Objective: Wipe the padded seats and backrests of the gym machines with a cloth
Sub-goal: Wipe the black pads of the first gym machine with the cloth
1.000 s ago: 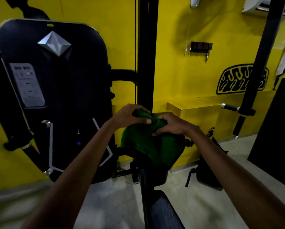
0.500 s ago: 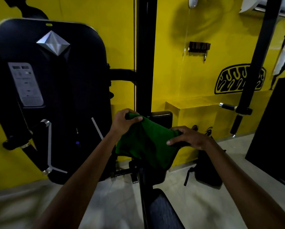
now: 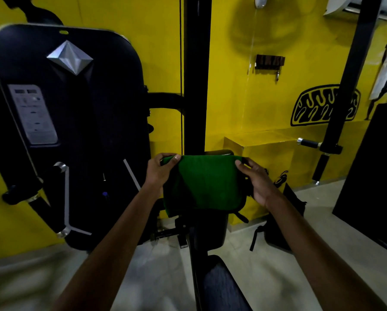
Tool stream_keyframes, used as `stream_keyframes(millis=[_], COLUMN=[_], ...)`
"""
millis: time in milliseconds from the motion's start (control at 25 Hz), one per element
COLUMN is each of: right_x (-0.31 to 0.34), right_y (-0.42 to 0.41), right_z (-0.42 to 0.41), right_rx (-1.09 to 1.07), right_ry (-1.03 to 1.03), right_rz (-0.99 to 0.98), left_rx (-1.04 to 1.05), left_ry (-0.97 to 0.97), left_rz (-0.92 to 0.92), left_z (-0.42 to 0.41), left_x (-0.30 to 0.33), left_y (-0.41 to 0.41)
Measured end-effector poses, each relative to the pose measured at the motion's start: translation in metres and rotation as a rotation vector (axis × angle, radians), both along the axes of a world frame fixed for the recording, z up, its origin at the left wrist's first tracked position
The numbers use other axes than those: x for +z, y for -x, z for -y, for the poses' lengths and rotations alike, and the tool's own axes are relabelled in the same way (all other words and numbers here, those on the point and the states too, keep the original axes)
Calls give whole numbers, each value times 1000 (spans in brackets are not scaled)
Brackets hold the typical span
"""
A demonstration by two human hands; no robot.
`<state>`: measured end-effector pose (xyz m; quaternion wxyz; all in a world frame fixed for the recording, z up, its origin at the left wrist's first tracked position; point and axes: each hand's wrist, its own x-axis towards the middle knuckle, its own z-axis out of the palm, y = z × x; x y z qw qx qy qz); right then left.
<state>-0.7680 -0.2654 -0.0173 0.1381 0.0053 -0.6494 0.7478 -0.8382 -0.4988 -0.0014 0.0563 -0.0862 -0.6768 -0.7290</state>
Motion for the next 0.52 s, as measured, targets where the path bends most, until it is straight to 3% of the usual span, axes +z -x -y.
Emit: stream_keyframes(millis=[80, 280, 360, 520], right_x=[1, -10, -12, -3], right_y=[3, -1, 0, 4], right_z=[-1, 13, 16, 14], right_rx=[-60, 195, 174, 39], right_ry=[21, 17, 19, 92], right_rz=[-19, 144, 152, 181], left_rx=[13, 15, -7, -290], left_ry=[-35, -112, -138, -120], left_rz=[27, 123, 182, 372], left_z=[2, -7, -6, -4], left_x=[-1, 3, 4, -10], left_y=[4, 2, -2, -18])
